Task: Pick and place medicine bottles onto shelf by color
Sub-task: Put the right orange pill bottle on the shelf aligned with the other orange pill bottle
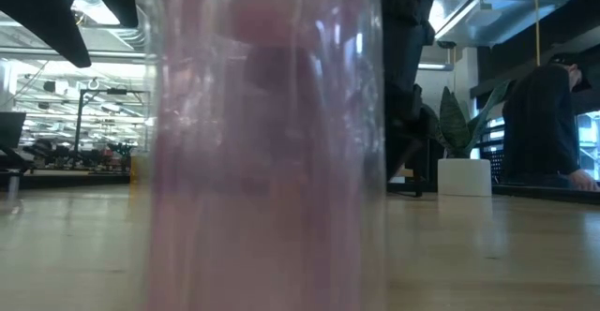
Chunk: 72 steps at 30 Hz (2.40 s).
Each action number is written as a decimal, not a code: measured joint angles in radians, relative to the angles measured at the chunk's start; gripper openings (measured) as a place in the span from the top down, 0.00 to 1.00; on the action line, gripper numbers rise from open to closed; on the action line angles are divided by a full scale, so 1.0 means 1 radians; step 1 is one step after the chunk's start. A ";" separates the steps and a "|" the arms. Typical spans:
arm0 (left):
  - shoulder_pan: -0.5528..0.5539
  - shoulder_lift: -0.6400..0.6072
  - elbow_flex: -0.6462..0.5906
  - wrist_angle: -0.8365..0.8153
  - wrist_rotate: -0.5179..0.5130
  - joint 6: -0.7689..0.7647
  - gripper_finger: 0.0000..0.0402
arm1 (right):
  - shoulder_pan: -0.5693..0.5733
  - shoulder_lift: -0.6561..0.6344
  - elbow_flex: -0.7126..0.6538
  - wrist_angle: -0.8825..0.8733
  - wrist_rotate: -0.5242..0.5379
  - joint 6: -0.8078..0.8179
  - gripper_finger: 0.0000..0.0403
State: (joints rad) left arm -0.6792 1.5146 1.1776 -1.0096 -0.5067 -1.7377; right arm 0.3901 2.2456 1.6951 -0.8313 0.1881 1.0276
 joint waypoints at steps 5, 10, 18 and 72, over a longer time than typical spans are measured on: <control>0.000 0.000 0.000 0.000 0.020 0.047 0.13 | 0.002 0.002 0.005 0.005 0.035 -0.048 0.56; 0.000 0.000 0.000 0.001 0.000 0.050 0.13 | -0.001 0.006 0.052 0.010 0.134 -0.120 0.55; 0.003 -0.015 0.000 0.052 -0.020 0.245 0.13 | 0.001 0.005 0.180 0.008 0.285 -0.322 0.56; 0.016 -0.271 0.000 0.160 -0.008 1.061 0.13 | 0.002 0.001 0.354 0.349 0.395 -0.827 0.54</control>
State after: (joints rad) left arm -0.6628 1.2434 1.1774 -0.8497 -0.5152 -0.6767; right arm 0.3916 2.2467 2.0491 -0.4823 0.5831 0.2008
